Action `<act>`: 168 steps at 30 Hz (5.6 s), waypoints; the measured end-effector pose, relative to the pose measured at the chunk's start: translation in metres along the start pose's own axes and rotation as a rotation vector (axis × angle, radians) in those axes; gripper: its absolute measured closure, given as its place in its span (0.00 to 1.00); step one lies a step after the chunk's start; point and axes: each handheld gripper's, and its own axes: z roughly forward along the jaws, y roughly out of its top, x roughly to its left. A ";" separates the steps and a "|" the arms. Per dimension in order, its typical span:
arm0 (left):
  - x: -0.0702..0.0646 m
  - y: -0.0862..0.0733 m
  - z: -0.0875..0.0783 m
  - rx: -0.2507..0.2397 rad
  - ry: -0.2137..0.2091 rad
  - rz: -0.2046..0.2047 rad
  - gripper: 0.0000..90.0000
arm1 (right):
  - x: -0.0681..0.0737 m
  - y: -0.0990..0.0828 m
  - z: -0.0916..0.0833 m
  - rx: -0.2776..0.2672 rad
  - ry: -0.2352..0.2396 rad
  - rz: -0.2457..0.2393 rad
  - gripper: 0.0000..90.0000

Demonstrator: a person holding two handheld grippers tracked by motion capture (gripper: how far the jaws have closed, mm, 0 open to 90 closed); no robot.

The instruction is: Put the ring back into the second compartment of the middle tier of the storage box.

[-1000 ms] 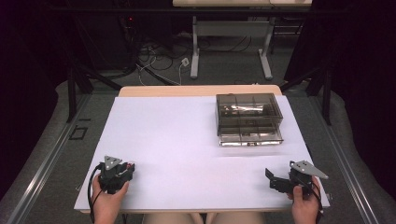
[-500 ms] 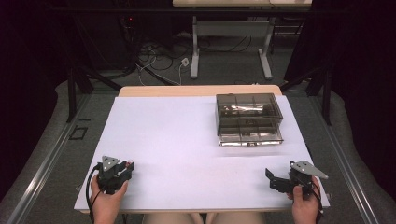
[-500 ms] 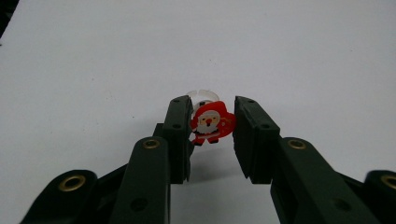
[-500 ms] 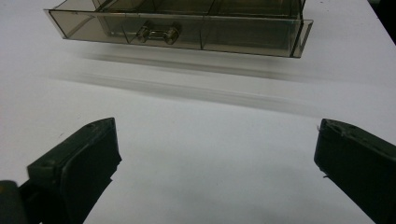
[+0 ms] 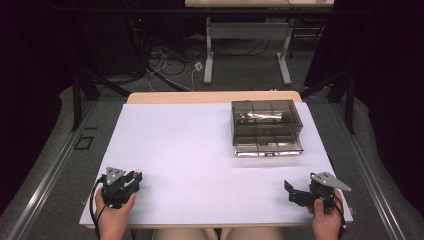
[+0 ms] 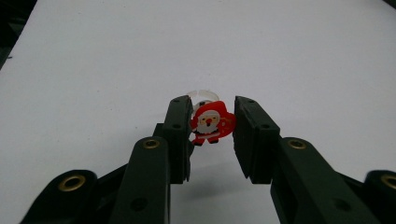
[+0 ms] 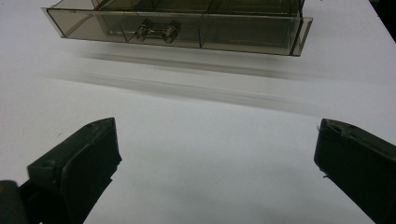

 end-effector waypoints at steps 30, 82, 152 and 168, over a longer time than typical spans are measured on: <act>-0.028 0.004 -0.019 -0.039 -0.068 -0.041 0.75 | -0.001 0.001 0.001 -0.012 0.001 -0.001 0.00; -0.095 0.051 0.001 -0.003 -0.257 0.091 0.75 | -0.001 0.000 0.000 -0.003 0.007 0.002 0.00; -0.208 0.164 0.047 -0.014 -0.430 0.168 0.75 | -0.005 0.002 -0.002 -0.010 0.017 0.004 0.00; -0.225 0.174 0.060 0.003 -0.436 0.189 0.75 | -0.006 0.002 -0.001 -0.013 0.021 0.005 0.00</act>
